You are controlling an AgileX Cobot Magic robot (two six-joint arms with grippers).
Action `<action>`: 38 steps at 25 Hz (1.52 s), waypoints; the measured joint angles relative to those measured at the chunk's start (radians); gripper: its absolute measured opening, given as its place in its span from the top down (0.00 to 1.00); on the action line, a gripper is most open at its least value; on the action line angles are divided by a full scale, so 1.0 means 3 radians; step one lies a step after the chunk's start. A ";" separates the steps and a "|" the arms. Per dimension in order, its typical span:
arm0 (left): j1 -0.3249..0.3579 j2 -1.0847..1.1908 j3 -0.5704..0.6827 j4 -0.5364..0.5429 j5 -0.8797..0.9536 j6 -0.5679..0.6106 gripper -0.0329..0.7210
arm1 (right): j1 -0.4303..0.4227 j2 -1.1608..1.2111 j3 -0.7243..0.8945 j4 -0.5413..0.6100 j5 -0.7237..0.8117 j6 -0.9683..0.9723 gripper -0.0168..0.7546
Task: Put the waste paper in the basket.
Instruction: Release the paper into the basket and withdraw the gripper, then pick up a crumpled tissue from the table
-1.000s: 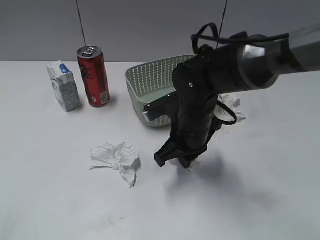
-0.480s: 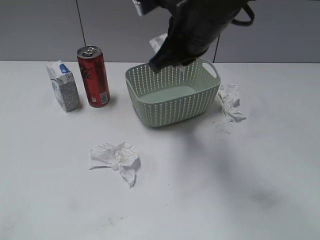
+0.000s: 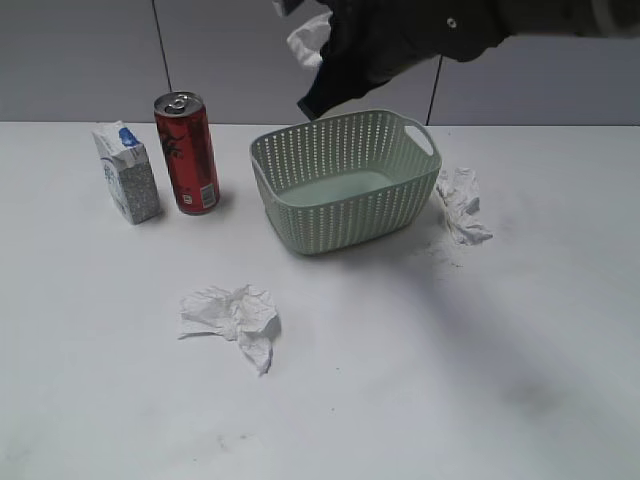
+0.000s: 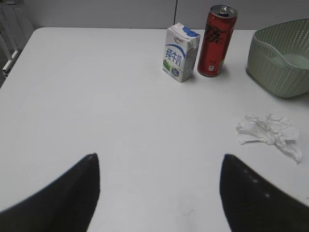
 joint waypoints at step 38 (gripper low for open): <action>0.0000 0.0000 0.0000 0.0000 0.0000 0.0000 0.17 | -0.0931 0.0225 -0.0869 0.1477 0.2765 -0.0071 0.22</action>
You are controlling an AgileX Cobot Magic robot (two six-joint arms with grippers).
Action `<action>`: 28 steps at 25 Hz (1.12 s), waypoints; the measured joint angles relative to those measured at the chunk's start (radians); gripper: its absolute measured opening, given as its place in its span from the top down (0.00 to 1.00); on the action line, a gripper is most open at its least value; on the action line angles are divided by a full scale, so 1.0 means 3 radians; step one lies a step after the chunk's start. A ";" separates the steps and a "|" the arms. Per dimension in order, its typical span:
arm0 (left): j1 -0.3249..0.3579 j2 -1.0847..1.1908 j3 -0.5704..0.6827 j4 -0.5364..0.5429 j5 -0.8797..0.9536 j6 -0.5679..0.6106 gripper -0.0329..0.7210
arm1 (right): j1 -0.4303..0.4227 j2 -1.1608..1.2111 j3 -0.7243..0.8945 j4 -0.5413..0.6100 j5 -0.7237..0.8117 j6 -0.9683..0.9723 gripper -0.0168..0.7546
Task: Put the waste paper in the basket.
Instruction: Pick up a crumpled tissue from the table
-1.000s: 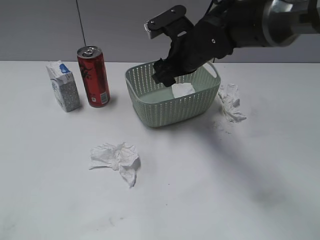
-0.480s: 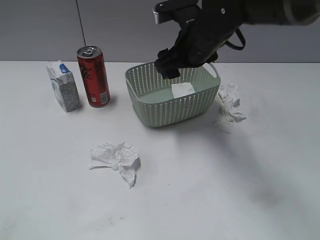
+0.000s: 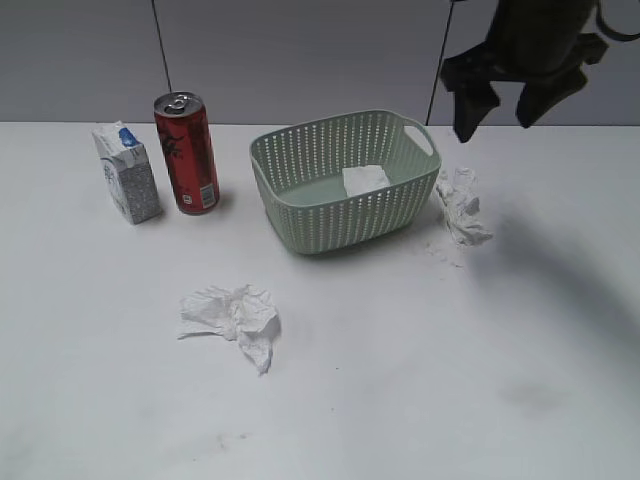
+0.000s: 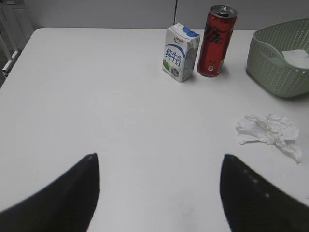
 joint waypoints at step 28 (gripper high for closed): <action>0.0000 0.0000 0.0000 0.0003 0.0000 0.0000 0.17 | -0.0663 -0.2535 0.2430 0.0276 -0.0353 -0.0500 0.24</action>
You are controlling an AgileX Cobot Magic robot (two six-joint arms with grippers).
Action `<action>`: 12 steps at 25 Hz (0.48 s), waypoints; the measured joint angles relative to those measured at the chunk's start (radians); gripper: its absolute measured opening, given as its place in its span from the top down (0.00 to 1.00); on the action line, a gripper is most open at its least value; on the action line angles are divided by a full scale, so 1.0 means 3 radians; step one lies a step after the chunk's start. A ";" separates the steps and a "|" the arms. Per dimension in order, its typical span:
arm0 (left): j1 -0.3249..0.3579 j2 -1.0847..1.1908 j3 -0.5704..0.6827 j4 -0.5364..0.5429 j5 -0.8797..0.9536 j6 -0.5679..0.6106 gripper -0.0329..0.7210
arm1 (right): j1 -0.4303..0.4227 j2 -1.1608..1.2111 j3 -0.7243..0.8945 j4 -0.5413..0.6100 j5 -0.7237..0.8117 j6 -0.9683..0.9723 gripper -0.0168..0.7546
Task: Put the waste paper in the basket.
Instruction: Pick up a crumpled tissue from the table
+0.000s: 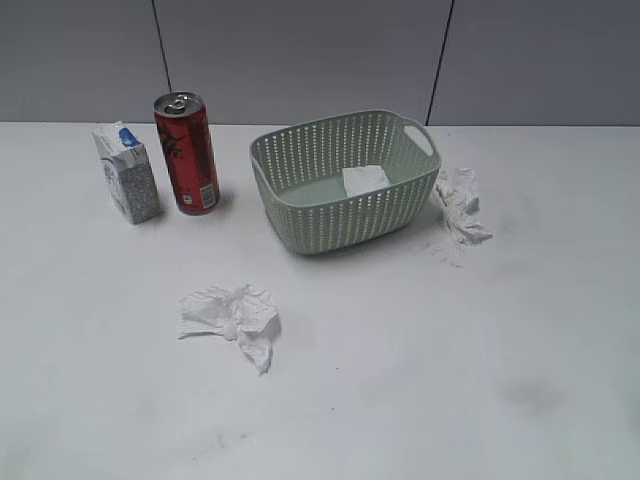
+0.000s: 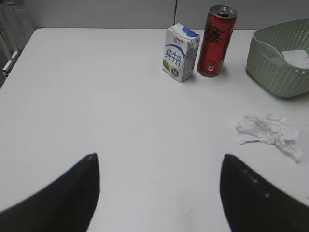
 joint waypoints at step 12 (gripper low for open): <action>0.0000 0.0000 0.0000 -0.0003 0.0000 0.0000 0.17 | 0.0000 -0.2057 0.1664 0.0000 -0.0473 -0.0003 0.24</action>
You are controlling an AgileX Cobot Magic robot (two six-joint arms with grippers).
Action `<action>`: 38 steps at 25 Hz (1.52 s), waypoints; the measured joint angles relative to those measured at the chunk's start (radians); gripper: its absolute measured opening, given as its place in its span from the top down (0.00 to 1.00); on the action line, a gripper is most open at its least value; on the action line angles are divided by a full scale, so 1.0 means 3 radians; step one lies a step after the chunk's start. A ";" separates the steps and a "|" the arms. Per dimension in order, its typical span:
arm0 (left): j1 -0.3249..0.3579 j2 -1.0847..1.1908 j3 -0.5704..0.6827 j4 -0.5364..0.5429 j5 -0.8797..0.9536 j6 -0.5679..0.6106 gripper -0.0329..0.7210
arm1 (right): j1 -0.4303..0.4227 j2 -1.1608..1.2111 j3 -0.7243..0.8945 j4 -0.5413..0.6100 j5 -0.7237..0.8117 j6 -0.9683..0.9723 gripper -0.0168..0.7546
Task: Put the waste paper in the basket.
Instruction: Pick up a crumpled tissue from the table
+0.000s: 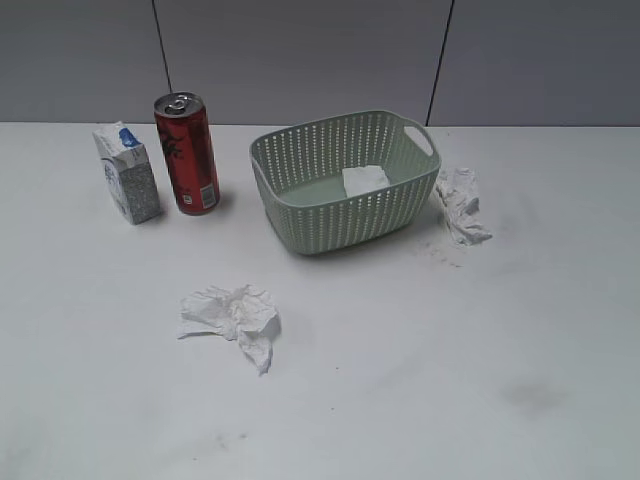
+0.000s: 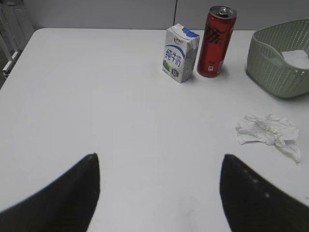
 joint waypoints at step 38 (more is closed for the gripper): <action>-0.1080 0.3416 -0.1239 -0.0101 -0.0894 0.0623 0.17 | 0.0000 -0.2023 0.0391 -0.0027 0.0105 0.0000 0.24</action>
